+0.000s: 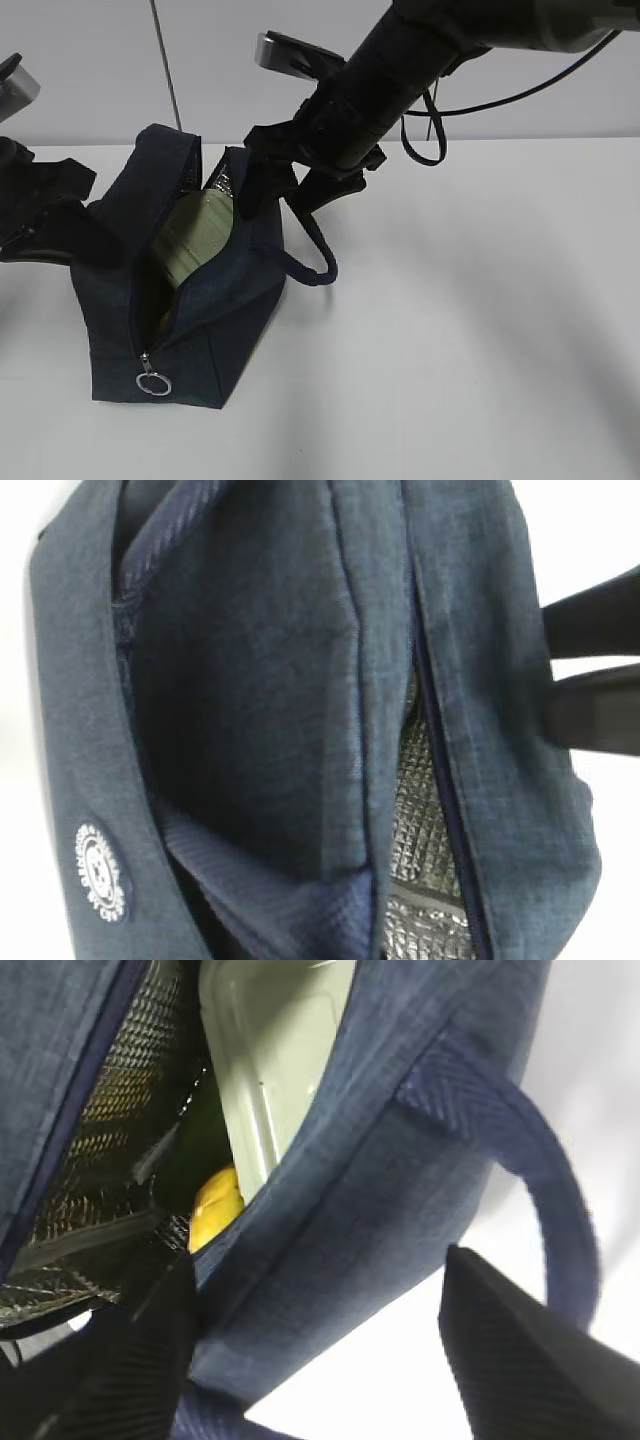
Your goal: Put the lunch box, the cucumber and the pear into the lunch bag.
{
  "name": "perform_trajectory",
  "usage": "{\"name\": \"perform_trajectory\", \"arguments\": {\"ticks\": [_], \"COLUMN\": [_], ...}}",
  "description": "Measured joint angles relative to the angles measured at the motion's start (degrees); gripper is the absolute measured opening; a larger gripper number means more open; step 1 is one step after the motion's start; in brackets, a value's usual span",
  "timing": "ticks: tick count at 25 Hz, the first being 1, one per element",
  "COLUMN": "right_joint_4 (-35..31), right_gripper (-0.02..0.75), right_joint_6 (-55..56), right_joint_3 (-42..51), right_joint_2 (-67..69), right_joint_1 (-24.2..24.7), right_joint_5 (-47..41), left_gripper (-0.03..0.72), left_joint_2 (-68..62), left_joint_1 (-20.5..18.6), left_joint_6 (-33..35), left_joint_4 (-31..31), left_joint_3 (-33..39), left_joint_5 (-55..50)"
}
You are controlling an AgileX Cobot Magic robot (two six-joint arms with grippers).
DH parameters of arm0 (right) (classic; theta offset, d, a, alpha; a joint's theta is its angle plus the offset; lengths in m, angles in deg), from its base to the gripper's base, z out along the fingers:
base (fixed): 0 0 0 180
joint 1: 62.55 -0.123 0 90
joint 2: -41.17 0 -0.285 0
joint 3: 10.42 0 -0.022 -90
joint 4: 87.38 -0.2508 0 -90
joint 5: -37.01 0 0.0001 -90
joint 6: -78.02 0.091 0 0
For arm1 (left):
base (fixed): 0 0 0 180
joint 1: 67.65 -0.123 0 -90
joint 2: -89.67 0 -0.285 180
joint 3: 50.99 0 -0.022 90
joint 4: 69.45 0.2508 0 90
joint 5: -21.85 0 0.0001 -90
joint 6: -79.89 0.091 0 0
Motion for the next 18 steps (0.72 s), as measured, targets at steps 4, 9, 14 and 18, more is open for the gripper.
{"name": "perform_trajectory", "arguments": {"ticks": [4, 9, 14, 18], "right_joint_4": [-1.93, -3.17, -3.05, -2.57], "right_gripper": [0.554, 0.445, 0.208, 0.027], "right_joint_6": [0.13, 0.22, 0.22, 0.22], "right_joint_3": [-0.09, -0.22, -0.35, -0.35], "right_joint_2": [1.58, 3.20, 3.20, 3.28], "right_joint_1": [-0.18, -0.31, -0.31, -0.31], "right_joint_5": [0.24, -0.35, -2.08, -3.52], "left_gripper": [0.001, 0.001, 0.001, 0.001], "left_joint_2": [0.00, 0.00, 0.00, 0.00], "left_joint_1": [0.00, 0.00, 0.00, 0.00], "left_joint_6": [0.00, 0.00, 0.00, 0.00], "left_joint_4": [0.00, 0.00, 0.00, -0.60], "left_joint_3": [0.00, 0.00, 0.00, 0.00], "left_joint_5": [-0.03, -0.03, 0.03, 0.03]}}
